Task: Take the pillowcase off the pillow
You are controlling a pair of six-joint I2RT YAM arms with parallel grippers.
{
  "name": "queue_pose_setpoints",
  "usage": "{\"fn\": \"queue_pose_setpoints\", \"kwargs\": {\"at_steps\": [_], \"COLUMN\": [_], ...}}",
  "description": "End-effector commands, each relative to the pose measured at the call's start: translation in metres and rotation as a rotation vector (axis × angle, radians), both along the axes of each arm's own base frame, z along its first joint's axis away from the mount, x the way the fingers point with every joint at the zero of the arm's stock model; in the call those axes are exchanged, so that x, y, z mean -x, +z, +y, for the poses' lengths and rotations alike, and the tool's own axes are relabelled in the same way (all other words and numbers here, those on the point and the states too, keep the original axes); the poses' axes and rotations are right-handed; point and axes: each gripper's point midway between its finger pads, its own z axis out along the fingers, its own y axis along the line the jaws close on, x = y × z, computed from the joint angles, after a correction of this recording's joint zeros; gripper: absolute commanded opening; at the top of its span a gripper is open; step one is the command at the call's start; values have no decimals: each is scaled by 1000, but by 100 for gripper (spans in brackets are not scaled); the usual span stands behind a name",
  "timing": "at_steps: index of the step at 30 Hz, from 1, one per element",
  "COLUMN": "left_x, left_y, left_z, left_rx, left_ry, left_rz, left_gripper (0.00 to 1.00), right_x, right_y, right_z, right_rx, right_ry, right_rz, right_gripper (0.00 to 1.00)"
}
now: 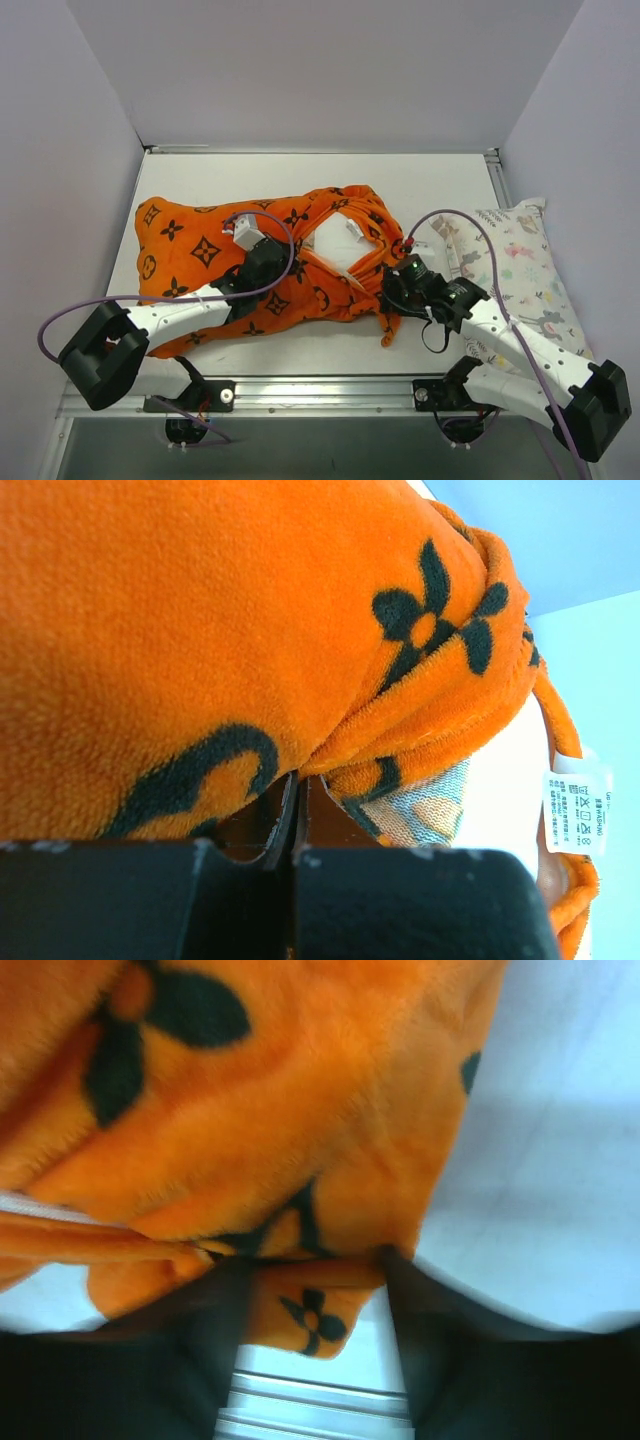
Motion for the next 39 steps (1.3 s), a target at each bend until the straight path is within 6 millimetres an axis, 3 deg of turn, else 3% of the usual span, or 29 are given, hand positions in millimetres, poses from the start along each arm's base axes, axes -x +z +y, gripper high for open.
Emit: {"fn": "queue_pose_setpoints", "kwargs": {"at_steps": [1,6,12,14,17,18,20,21,24,25,28,31,34,37,39], "left_x": [30,35,38,39,40,40,42,43,46,47,47,47,48,49,47], "left_y": [-77,-79,-80,-80,-80,-81,-85,-87,-95,-96,-100,-101,-100,-96,-94], "left_z": [24,25,24,25,27,28,32,33,38,38,41,45,51,59,66], "left_rx": [-182,-205,-208,-206,-203,-206,-205,-206,-200,-197,-198,-202,-213,-250,-257], "left_ry": [-32,-53,-60,-56,-39,-36,-21,-17,2,6,18,26,28,18,21], "left_rz": [202,202,202,206,215,217,229,234,250,252,261,267,266,266,268], "left_gripper": [0,0,0,0,0,0,0,0,0,0,0,0,0,0,0], "right_x": [-8,-20,-59,-70,-68,-61,-55,-51,-40,-34,-22,-18,-14,-15,-22], "right_y": [25,74,94,79,53,37,32,19,12,3,-19,-35,-69,-97,-105], "right_z": [-1,4,43,49,50,38,23,6,-14,-29,-50,-52,-57,-66,-66], "right_rx": [2,-44,-37,14,32,62,50,60,20,19,-20,-91,-137,-145,-176], "right_ry": [-40,-89,-97,-104,-98,-113,-146,-181,-218,-255,-325,-359,-433,-517,-534], "right_rz": [-105,-226,-233,-191,-107,-76,-70,-39,-16,0,66,107,174,222,204], "right_gripper": [63,71,90,90,74,59,35,13,0,0,0,0,0,0,0]}}
